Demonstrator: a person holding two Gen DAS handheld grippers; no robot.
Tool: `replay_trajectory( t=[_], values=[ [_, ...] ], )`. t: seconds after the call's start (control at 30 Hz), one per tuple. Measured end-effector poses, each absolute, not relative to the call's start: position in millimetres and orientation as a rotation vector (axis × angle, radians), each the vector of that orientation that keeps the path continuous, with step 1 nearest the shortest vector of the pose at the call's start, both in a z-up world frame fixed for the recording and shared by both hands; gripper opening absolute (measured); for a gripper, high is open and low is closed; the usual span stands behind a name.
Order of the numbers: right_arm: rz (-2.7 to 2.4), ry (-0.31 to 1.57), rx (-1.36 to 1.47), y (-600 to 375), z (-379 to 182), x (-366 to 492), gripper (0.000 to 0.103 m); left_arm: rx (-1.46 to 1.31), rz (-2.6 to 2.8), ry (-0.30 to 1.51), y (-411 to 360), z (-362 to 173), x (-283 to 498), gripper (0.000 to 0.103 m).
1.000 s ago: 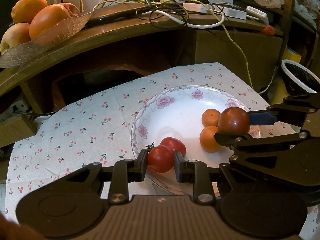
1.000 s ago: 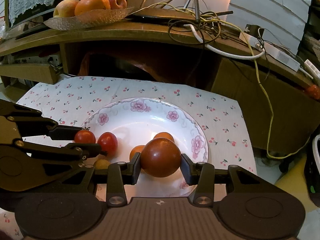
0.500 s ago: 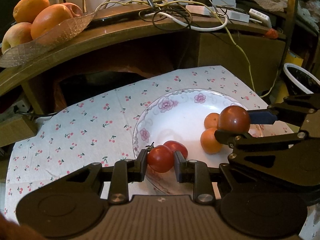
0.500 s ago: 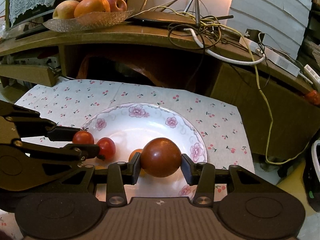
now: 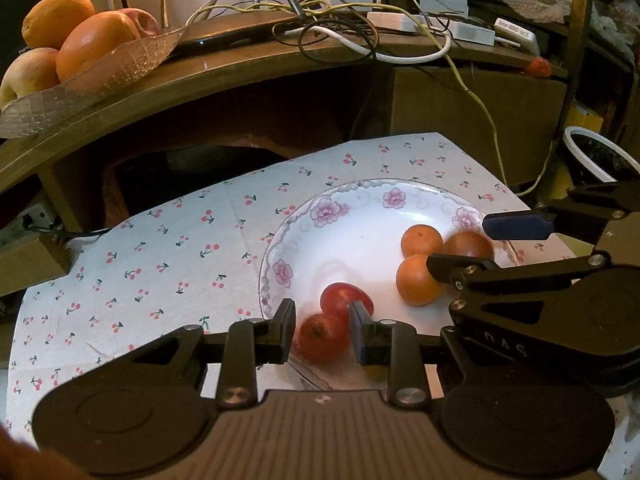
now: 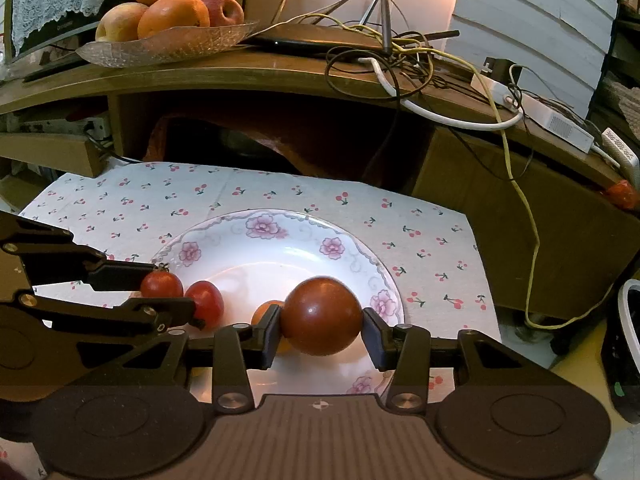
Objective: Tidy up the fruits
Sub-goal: 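Lower the red tomato into the plate with the left tool while the right tool releases the dark tomato, then lift both open tools away from the plate toward the remaining fruits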
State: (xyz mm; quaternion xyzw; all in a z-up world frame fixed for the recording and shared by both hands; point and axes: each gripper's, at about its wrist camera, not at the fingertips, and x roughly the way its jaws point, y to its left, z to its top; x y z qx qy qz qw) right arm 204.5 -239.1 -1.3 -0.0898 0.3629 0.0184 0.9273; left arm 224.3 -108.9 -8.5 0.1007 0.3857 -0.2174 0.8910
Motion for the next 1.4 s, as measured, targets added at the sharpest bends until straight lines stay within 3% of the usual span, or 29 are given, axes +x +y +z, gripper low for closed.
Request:
replay_trajectory(
  t=[1.4],
  values=[
    [0.007,0.732,-0.190,-247,3,202,0.060,0.183,-0.434,0.765,-100,3,222,0.037]
  ],
)
